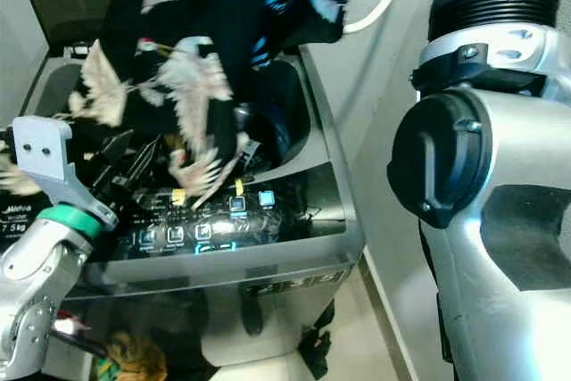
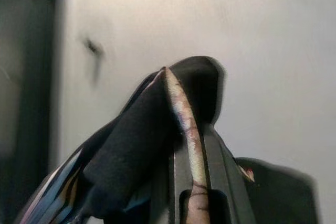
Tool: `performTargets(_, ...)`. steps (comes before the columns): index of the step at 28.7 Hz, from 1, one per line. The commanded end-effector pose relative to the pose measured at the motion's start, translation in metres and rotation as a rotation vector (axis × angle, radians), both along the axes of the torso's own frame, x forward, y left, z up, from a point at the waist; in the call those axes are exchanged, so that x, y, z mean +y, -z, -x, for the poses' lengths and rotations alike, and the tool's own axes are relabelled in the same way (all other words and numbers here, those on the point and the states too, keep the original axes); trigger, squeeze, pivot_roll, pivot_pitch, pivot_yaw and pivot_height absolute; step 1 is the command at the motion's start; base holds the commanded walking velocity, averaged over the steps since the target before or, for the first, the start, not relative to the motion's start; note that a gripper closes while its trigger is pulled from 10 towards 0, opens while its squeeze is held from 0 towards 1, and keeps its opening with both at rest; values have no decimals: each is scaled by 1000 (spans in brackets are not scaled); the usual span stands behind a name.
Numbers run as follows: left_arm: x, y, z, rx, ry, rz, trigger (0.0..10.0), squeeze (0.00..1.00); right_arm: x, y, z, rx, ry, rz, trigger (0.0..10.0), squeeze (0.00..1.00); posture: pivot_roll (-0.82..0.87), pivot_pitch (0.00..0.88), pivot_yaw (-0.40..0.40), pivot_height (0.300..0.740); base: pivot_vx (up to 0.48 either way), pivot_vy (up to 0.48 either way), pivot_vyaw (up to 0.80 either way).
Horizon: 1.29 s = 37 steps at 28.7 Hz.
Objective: Clothes washing
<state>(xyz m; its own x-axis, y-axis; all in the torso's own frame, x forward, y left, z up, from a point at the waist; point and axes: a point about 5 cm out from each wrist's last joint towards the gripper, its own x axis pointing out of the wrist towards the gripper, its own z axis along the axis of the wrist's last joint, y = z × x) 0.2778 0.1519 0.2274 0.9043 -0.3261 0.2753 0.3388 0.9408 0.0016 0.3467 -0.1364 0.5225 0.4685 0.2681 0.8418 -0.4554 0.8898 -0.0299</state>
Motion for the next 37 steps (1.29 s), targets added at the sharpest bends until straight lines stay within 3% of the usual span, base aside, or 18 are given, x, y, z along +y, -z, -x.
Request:
performTargets(1,-2,3,1,11,20,-21,10000,0,16,34,-22,117,43,119,10000,0,146,17,32,740,0,0,0)
performTargets(3,-2,3,1,11,20,-21,10000,0,16,34,-22,117,43,119,10000,0,146,17,32,740,0,0,0)
performTargets(4,-5,5,1,21,56,-35,10000,0,29,96,-48,271,118,283,10000,0,145,13,49,740,0,0,0)
performTargets(5,-5,5,1,21,56,-35,10000,0,29,96,-48,271,118,283,10000,0,145,13,49,740,0,0,0)
performTargets(6,-11,6,1,39,110,-55,10000,0,37,153,-64,407,176,410,10000,0,144,12,67,740,0,0,0)
performTargets(7,-11,6,1,39,110,-55,10000,0,37,153,-64,407,176,410,10000,0,144,12,67,740,0,0,0)
performTargets(8,-15,7,3,53,158,-73,10000,0,39,192,-71,514,208,474,10000,0,144,12,67,740,0,0,0)
performTargets(9,-15,7,3,53,158,-73,10000,0,39,192,-71,514,208,474,10000,0,144,12,67,740,0,0,0)
performTargets(11,-18,9,5,68,196,-100,10000,0,47,236,-75,645,200,609,10000,0,154,9,70,740,0,0,0)
performTargets(18,-13,10,3,79,150,-118,10000,0,82,268,-63,726,-133,751,10000,0,156,5,69,740,0,0,0)
performTargets(22,-9,10,2,84,133,-117,10000,0,106,250,-51,643,-376,711,10000,0,152,1,74,740,0,0,0)
performTargets(25,-8,11,0,91,136,-112,10000,0,129,179,-40,440,-468,563,10000,0,134,7,98,740,0,0,0)
performTargets(26,-9,11,-1,94,141,-113,10000,0,134,137,-33,343,-458,459,10000,0,132,9,102,740,0,0,0)
performTargets(28,-11,11,-2,98,154,-116,10000,0,124,59,-19,222,-396,195,10000,0,132,9,102,740,0,0,0)
performTargets(29,-11,11,-2,98,154,-116,10000,0,124,59,-19,222,-396,195,10000,0,132,9,102,740,0,0,0)
performTargets(30,-11,10,-2,93,145,-112,10000,0,93,-1,-1,136,-386,-76,10000,0,150,17,84,740,0,0,0)
performTargets(32,-11,10,-2,93,145,-112,10000,0,93,-1,-1,136,-386,-76,10000,0,150,17,84,740,0,0,0)
performTargets(37,-5,10,2,90,98,-104,10000,0,56,-32,11,63,-367,-220,10000,0,170,25,47,740,0,0,0)
